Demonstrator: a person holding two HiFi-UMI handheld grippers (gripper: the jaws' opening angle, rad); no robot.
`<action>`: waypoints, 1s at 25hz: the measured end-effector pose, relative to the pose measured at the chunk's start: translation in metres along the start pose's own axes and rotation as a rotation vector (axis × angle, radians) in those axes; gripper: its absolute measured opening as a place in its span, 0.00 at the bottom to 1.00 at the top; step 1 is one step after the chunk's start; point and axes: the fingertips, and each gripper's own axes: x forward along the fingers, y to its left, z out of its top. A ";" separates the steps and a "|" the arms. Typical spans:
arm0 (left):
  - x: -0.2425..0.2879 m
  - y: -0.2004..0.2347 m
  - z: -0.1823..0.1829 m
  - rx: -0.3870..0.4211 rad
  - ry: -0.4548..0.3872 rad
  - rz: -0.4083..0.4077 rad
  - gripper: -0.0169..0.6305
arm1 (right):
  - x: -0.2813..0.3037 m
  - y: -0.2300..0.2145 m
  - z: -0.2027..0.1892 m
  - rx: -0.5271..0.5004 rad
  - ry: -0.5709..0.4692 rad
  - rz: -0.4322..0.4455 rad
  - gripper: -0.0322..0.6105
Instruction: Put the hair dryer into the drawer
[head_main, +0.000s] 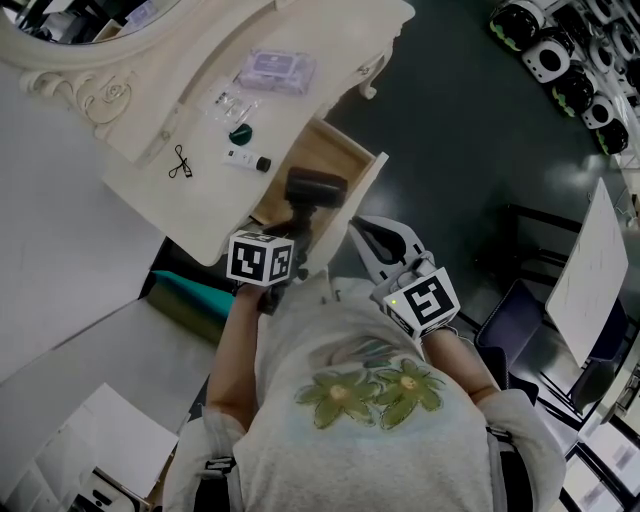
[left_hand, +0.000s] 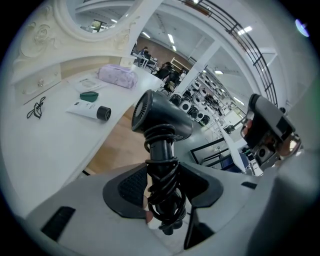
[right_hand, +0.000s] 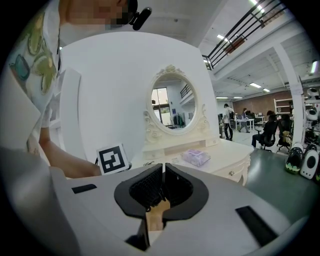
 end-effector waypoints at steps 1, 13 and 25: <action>0.002 0.001 -0.002 0.000 0.007 0.000 0.34 | 0.000 0.000 -0.001 0.001 0.002 -0.001 0.09; 0.017 0.012 -0.016 -0.028 0.043 -0.008 0.34 | 0.001 -0.001 -0.010 0.010 0.022 -0.015 0.09; 0.030 0.023 -0.009 -0.025 0.061 -0.017 0.34 | 0.005 -0.006 -0.011 0.014 0.024 -0.035 0.09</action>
